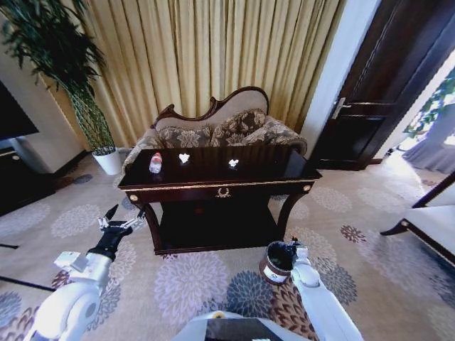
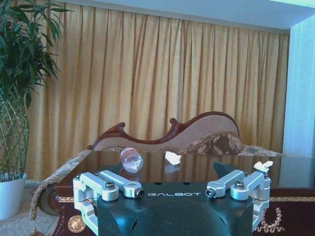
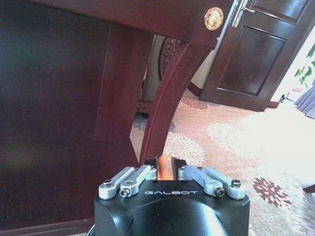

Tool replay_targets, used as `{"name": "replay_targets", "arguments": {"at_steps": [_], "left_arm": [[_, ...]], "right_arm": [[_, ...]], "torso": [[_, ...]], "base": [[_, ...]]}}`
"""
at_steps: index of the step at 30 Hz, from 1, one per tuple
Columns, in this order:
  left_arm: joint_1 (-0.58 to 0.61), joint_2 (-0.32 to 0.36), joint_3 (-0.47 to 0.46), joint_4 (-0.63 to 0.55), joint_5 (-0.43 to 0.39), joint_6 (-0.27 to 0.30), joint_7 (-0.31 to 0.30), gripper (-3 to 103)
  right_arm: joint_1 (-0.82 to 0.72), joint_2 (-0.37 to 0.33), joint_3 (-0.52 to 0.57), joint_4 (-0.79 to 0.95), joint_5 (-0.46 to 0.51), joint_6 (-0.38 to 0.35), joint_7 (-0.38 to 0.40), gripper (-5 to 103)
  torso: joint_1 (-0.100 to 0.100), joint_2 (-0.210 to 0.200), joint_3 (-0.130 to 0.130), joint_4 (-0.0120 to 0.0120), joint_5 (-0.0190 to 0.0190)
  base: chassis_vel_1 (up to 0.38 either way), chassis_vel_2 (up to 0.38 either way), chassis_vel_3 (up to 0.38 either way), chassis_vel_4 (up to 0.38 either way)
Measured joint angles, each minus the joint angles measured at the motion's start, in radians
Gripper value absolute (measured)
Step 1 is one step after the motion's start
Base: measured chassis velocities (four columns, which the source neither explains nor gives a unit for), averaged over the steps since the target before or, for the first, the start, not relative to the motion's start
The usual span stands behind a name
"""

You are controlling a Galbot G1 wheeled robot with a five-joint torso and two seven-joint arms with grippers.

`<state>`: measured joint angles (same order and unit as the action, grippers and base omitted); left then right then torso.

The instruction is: Move to the front of the table and place the trash on the table into the trash bin.

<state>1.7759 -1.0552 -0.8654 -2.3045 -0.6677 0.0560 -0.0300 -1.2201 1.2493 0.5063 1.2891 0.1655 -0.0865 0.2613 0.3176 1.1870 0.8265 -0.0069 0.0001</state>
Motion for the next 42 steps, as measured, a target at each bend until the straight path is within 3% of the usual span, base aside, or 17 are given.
{"name": "replay_targets", "arguments": {"at_steps": [7,9,12,13,16,19,23,34,42], "left_arm": [[0.001,-0.007,0.002,0.003,0.001,-0.008,0.009,100],[0.001,-0.007,0.003,0.003,0.002,-0.008,0.009,100],[-0.001,-0.008,0.007,0.004,0.003,-0.01,0.01,100],[-0.001,-0.008,0.007,0.004,0.003,-0.01,0.01,100],[-0.004,-0.008,0.01,0.008,0.003,-0.011,0.011,100],[-0.006,-0.007,0.011,0.009,0.004,-0.011,0.011,100],[-0.009,-0.004,0.009,0.011,0.001,-0.013,0.011,100],[-0.018,0.004,0.006,-0.009,-0.005,-0.01,0.01,100],[-0.052,0.013,0.009,-0.026,-0.042,0.032,-0.019,100]], "right_arm": [[-0.002,0.007,0.004,0.007,-0.016,-0.003,0.006,46],[-0.002,0.007,0.005,0.008,-0.02,-0.001,0.009,46],[-0.013,0.005,0.009,0.035,-0.02,0.01,0.016,62],[-0.013,0.005,0.009,0.035,-0.02,0.01,0.016,62],[-0.056,-0.016,0.007,0.181,0.017,0.011,0.024,80],[-0.078,-0.033,0.001,0.269,0.045,-0.007,0.027,85],[-0.121,-0.091,-0.022,0.534,0.135,-0.097,0.062,99],[-0.158,-0.164,-0.053,0.853,0.271,-0.19,0.092,100],[-0.173,-0.197,-0.054,0.94,0.347,-0.178,0.061,100]], "torso": [[0.0,0.0,0.0,0.0,0.0002],[0.0,0.0,0.0,0.0,0.0001],[0.0,0.0,0.0,0.0001,0.0002],[0.0,0.0,0.0,0.0001,0.0002],[0.0,0.0,0.0,-0.0001,0.0003],[0.0,0.0,0.0,0.0,0.0],[0.0,0.0,0.0,0.0,-0.0001],[0.0,0.0,0.0,0.0,0.0001],[0.0,0.0,0.0,0.0,0.0001]], "base": [[0.0,0.0,0.0,0.0],[0.0,0.0,0.0,0.0],[0.0,0.0,0.0,0.0],[0.0,0.0,0.0,0.0],[0.0,0.0,0.0,0.0],[0.0,0.0,0.0,0.0],[0.0,0.0,0.0,0.0],[0.0,0.0,0.0,0.0],[0.0,0.0,0.0,0.0]]}}
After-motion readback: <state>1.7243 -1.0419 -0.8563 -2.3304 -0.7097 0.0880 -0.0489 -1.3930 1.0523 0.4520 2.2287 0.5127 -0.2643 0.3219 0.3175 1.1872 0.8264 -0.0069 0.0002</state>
